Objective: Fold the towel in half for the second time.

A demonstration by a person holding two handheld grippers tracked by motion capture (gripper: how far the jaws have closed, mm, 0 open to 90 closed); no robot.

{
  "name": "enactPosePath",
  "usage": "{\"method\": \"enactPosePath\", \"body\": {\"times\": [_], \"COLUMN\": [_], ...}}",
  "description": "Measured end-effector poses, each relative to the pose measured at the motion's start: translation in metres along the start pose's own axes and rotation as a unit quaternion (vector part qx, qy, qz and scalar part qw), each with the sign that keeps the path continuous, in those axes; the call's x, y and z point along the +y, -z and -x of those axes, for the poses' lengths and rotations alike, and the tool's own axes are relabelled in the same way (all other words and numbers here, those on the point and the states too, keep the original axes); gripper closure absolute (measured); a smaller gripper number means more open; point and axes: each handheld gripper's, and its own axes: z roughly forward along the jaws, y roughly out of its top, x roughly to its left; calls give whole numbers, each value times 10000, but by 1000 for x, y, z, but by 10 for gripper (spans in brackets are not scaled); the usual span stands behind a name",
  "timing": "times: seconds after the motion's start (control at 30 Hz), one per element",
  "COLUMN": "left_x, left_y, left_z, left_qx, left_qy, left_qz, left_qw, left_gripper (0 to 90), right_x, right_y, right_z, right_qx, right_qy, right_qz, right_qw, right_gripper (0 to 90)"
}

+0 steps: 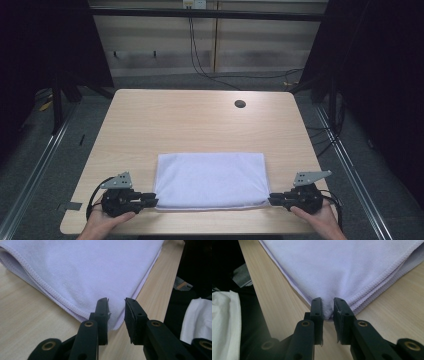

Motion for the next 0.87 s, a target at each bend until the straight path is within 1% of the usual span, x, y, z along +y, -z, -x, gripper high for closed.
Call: {"method": "enactPosePath", "body": {"times": [0.03,0.1,0.17,0.2,0.23,0.27,0.3,0.33,0.37,0.4,0.43,0.47,0.5,0.53,0.57,0.6,0.63,0.67,0.7,0.73,0.77,0.8,0.83,0.87], "left_x": [-1,-2,-2,-2,-2,-1,0,2,4,6,6,7,7,7,6,6,5,5,4,3,3,3,3,3], "left_y": [0,0,2,3,3,3,1,2,3,5,7,9,10,12,14,15,16,17,16,16,16,16,15,14], "left_z": [0,-1,-1,-2,-4,-7,-10,-12,-15,-16,-17,-19,-21,-24,-27,-30,-32,-34,-37,-39,-40,-40,-41,-41], "left_qx": [43,47,95,110,132,152,242,326,449,507,546,637,792,905,980,1089,1160,1192,1260,1246,1206,1198,1181,1118], "left_qy": [24,59,140,214,303,413,535,568,600,649,671,688,712,714,709,736,779,782,806,849,857,889,896,872], "left_qz": [-7,-8,99,177,253,344,418,444,575,739,841,941,1011,1070,1109,1129,1124,1092,1007,970,949,935,924,890], "left_qw": [10000,10000,9998,9996,9991,9984,9974,9969,9955,9939,9927,9911,9892,9876,9864,9849,9838,9838,9836,9838,9844,9844,9846,9859], "left_gripper": [725,702,654,615,576,537,504,471,432,421,419,408,392,372,346,338,331,314,303,287,260,254,246,219], "right_x": [0,-1,-1,-2,-1,-1,-1,0,0,1,2,2,2,3,2,3,3,4,4,4,4,5,5,5], "right_y": [0,0,-2,-3,-2,-2,0,3,5,8,11,13,15,18,19,19,19,19,18,16,15,14,13,12], "right_z": [0,2,2,2,2,2,2,4,4,6,7,8,11,15,19,23,25,26,28,31,33,34,35,35], "right_qx": [-23,13,12,22,37,12,-1,32,-5,-125,-253,-373,-505,-560,-651,-684,-719,-827,-976,-1109,-1181,-1270,-1301,-1336], "right_qy": [-5,-84,-105,-100,-144,-152,-160,-196,-270,-340,-370,-429,-555,-675,-846,-1021,-1085,-1066,-1035,-1053,-1070,-1054,-1068,-1058], "right_qz": [3,45,-21,-45,-48,0,72,242,358,589,788,958,1176,1358,1506,1550,1579,1596,1599,1580,1529,1511,1507,1493], "right_qw": [10000,10000,9999,9999,9999,9999,9998,9995,9990,9976,9959,9938,9902,9868,9828,9802,9788,9779,9768,9755,9753,9746,9742,9740], "right_gripper": [785,784,757,745,726,707,690,664,628,599,555,504,488,485,454,422,417,404,379,368,354,330,320,318]}}
